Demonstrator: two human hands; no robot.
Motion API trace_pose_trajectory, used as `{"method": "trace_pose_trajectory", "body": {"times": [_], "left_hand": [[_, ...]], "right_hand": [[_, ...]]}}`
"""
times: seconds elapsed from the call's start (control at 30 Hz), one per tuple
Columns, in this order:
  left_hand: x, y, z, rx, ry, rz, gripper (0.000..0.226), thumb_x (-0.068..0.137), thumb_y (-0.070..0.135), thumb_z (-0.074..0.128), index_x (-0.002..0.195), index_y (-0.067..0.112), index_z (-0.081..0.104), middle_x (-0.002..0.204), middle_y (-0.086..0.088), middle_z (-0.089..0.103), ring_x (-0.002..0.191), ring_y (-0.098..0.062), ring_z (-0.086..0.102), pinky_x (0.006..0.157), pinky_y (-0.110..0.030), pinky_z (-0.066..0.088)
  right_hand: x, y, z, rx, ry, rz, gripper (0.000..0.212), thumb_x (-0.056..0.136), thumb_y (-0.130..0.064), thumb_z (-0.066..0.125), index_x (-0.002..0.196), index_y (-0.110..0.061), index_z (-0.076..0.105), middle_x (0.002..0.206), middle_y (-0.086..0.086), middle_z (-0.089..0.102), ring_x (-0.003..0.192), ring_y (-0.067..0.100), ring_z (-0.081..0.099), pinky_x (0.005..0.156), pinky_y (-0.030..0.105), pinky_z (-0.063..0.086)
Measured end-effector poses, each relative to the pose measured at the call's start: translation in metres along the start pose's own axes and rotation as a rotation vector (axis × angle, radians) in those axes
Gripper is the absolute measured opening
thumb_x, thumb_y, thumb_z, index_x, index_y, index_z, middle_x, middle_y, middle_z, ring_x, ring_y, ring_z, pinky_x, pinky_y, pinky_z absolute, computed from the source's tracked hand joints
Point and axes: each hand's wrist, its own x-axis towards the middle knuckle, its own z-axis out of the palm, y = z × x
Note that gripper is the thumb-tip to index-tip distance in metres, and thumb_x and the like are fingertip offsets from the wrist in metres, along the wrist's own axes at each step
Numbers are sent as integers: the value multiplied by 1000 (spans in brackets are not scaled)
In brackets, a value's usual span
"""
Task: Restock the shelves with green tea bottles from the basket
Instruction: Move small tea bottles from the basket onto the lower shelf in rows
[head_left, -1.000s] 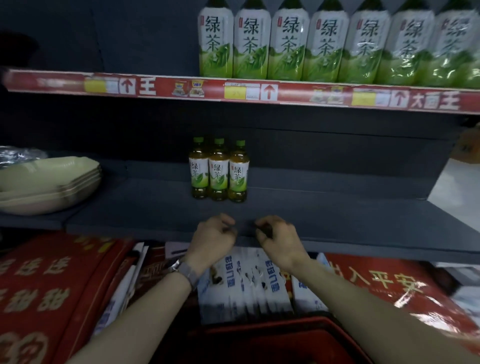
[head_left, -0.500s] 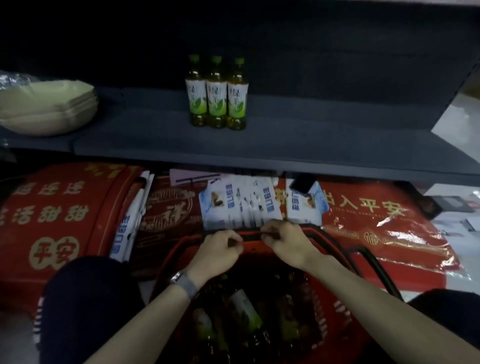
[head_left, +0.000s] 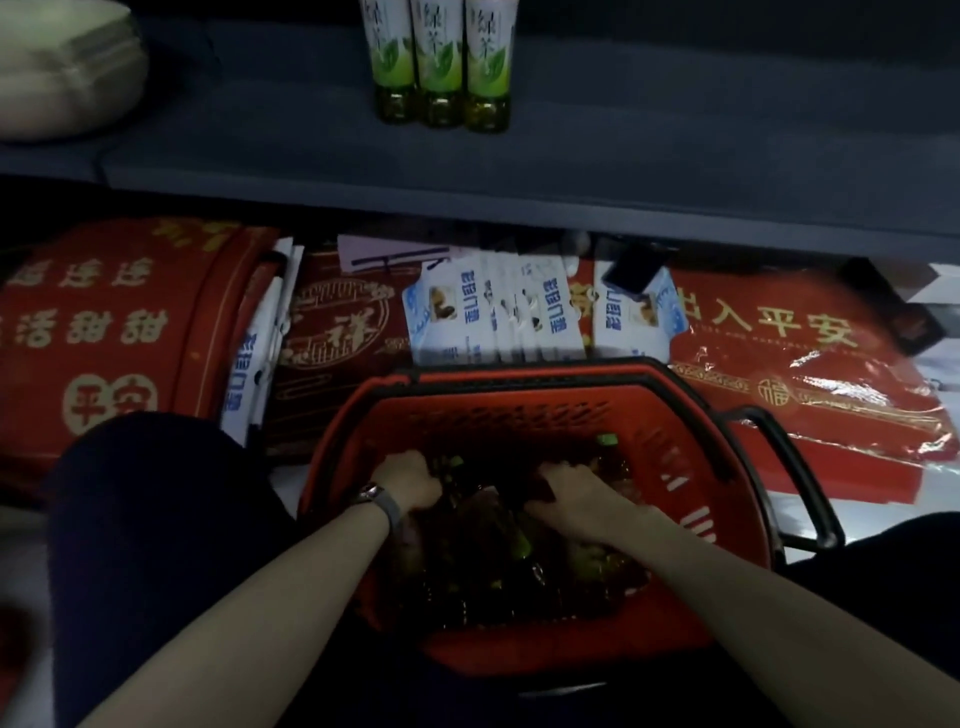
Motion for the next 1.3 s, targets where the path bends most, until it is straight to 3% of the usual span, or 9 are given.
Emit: {"method": "trace_pose_trajectory", "body": {"times": [0.17, 0.33, 0.5, 0.67, 0.8, 0.93, 1.0, 1.13, 1.3], "left_hand": [[3, -25, 9, 83, -211, -90, 36, 101, 17, 63, 132, 0, 66, 103, -10, 72, 104, -29, 73, 61, -26, 57], [-4, -26, 26, -107, -382, -237, 63, 102, 23, 67, 155, 4, 40, 159, -22, 42, 134, -48, 55, 91, -56, 60], [3, -34, 42, -198, -335, -219, 77, 99, 20, 71, 162, 13, 29, 162, -15, 37, 144, -41, 45, 99, -57, 56], [1, -30, 36, -246, -318, -222, 78, 97, 10, 72, 161, 9, 27, 164, -15, 35, 150, -37, 35, 104, -57, 54], [-9, -24, 31, -301, -276, -237, 78, 99, 4, 68, 162, 9, 22, 168, -18, 25, 154, -38, 27, 110, -56, 47], [-7, -25, 30, -385, -206, -247, 111, 88, 9, 81, 166, 13, 2, 165, -18, 29, 149, -40, 36, 107, -58, 50], [-10, -22, 28, -401, -190, -231, 106, 83, 11, 86, 163, 14, 16, 157, -16, 42, 144, -38, 45, 108, -56, 51], [-21, -14, 24, -420, -178, -163, 52, 79, 10, 87, 121, 18, 56, 125, -5, 64, 126, -29, 60, 105, -52, 53], [-29, -1, 10, -578, -157, -46, 40, 81, 8, 83, 115, 25, 70, 118, 0, 72, 118, -24, 62, 79, -35, 48]], "right_hand": [[10, -1, 26, 40, -156, 0, 47, 92, -42, 69, 136, -25, 63, 125, 8, 71, 109, 27, 69, 90, 33, 55], [22, -4, 46, 92, -251, 49, 40, 88, -41, 79, 118, -15, 69, 110, 7, 73, 100, 22, 72, 81, 31, 61], [27, -9, 64, 153, -187, 57, 76, 83, -45, 86, 142, -13, 50, 127, 8, 65, 110, 22, 67, 84, 27, 56], [29, -8, 72, 131, -130, 69, 64, 84, -31, 81, 136, -9, 51, 114, 7, 63, 96, 22, 68, 74, 31, 58], [28, -1, 69, 205, -91, 86, 72, 74, -34, 88, 135, -15, 54, 122, 4, 67, 108, 21, 68, 81, 27, 57], [21, 8, 59, 337, -111, 112, 78, 70, -31, 92, 133, -19, 48, 121, -2, 65, 108, 14, 65, 70, 17, 51], [19, 8, 56, 403, -114, 107, 80, 63, -32, 94, 129, -21, 51, 116, -3, 68, 105, 14, 69, 71, 22, 56], [13, 1, 43, 535, -128, 17, 54, 60, -25, 94, 109, -15, 73, 99, 4, 80, 92, 19, 79, 82, 42, 67], [0, -15, 14, 671, -96, -55, 26, 75, -4, 86, 98, -9, 77, 94, 12, 80, 87, 16, 76, 80, 34, 64]]}}
